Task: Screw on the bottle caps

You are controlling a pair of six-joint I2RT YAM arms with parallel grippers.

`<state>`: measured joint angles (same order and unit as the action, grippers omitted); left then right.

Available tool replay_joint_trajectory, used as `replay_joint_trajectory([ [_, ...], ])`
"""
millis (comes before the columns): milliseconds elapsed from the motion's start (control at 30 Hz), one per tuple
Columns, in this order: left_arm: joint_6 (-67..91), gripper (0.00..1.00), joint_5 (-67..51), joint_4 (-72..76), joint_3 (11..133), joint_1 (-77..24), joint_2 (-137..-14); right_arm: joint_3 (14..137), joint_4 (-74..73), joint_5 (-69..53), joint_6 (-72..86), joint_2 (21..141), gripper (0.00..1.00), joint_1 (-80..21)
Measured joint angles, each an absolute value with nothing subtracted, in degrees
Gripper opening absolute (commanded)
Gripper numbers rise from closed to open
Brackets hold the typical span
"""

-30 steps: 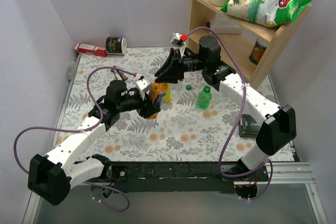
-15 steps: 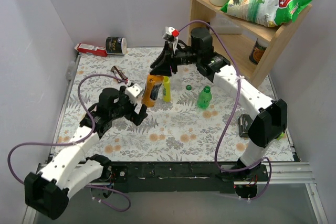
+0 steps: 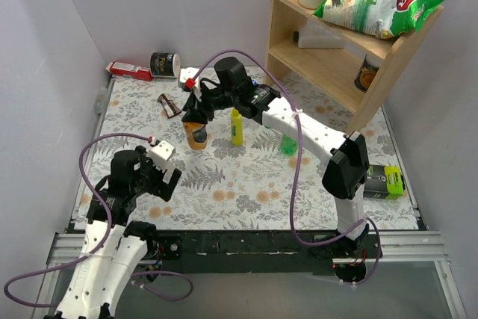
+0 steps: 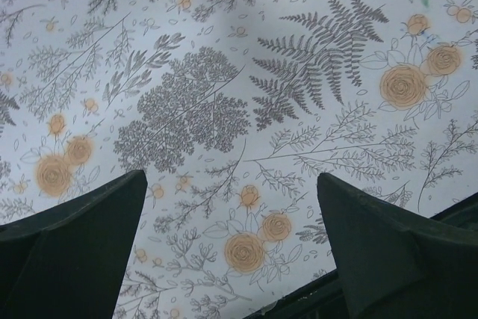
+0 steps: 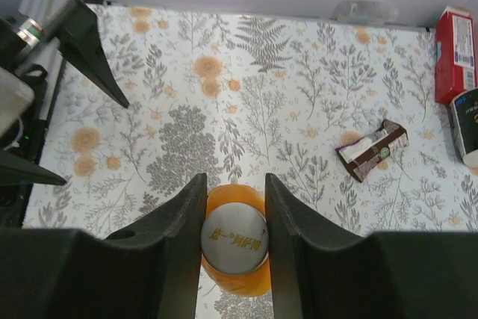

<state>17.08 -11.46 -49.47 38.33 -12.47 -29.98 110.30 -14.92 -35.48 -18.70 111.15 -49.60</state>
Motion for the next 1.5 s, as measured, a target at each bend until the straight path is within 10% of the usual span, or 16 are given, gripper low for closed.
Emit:
replay_joint_trajectory([
  [900,13.6,0.98,-17.6,-54.5,40.9,-0.5,-28.8,112.8,-16.4,-26.3,-25.6,118.8,0.05,-50.9],
  [1500,12.6,0.98,-19.0,-55.5,40.9,-0.5,-29.5,110.8,-14.4,-26.0,-24.3,119.4,0.38,-50.9],
])
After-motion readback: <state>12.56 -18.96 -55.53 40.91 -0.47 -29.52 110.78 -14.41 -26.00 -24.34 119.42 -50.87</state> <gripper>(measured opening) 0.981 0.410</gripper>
